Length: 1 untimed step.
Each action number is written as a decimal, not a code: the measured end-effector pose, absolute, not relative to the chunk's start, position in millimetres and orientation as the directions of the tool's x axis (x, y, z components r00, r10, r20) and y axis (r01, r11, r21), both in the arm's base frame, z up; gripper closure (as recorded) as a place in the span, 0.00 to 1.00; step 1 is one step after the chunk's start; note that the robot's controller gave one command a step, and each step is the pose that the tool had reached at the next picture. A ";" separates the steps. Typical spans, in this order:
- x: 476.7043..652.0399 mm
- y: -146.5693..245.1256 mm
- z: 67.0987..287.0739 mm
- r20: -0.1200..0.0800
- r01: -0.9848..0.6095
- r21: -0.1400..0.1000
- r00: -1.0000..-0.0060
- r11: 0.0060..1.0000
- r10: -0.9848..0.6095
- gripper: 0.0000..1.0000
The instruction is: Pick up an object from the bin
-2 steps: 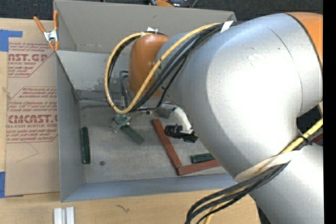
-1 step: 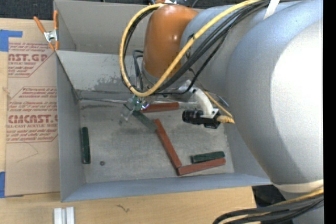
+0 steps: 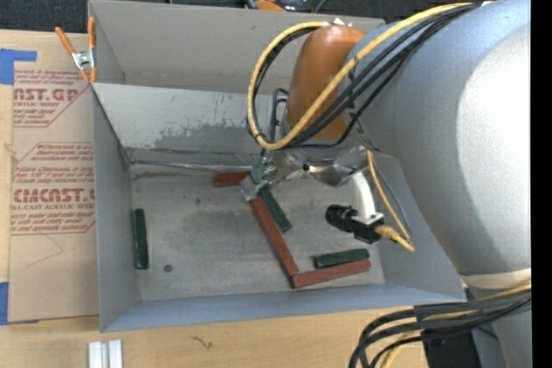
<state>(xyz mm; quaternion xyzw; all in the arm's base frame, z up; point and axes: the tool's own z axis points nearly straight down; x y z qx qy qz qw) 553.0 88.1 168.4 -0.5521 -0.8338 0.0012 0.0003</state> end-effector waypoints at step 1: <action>553.1 89.0 168.8 -0.001 0.920 -0.002 -0.393 0.393 0.920 1.00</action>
Offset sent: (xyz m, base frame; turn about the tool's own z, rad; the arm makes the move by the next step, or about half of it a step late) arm 0.0000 0.0000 0.0000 0.0000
